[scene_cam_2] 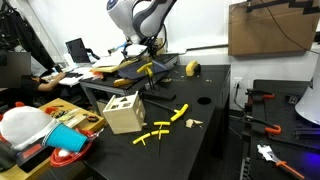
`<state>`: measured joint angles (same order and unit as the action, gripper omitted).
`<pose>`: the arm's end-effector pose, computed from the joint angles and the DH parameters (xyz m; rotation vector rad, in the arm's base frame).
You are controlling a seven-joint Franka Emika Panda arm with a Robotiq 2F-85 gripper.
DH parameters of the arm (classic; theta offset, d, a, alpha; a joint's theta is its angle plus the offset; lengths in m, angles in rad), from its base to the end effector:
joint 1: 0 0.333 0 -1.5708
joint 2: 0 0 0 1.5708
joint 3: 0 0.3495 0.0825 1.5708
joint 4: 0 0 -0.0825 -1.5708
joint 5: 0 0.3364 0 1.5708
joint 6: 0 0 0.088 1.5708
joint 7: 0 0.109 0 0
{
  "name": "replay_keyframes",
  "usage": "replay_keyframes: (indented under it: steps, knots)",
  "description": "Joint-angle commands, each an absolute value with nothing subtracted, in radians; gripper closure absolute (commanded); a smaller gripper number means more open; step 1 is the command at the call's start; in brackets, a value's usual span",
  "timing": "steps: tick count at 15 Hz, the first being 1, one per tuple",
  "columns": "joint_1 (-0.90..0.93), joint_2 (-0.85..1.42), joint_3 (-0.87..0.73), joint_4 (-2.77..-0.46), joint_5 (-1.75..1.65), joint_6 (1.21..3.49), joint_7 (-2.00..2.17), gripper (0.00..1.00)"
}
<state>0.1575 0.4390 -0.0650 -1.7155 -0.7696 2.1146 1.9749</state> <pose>0.6403 0.0318 0.3980 1.9906 -1.7614 0.7704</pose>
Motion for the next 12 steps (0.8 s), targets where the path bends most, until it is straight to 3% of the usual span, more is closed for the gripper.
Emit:
replay_keyframes:
  steps: [1,12]
  knots:
    - [0.155,0.408,-0.065,-1.747,-0.774,2.130,1.984,0.96]
    - [0.150,0.407,-0.062,-1.752,-0.748,2.121,1.972,0.96]
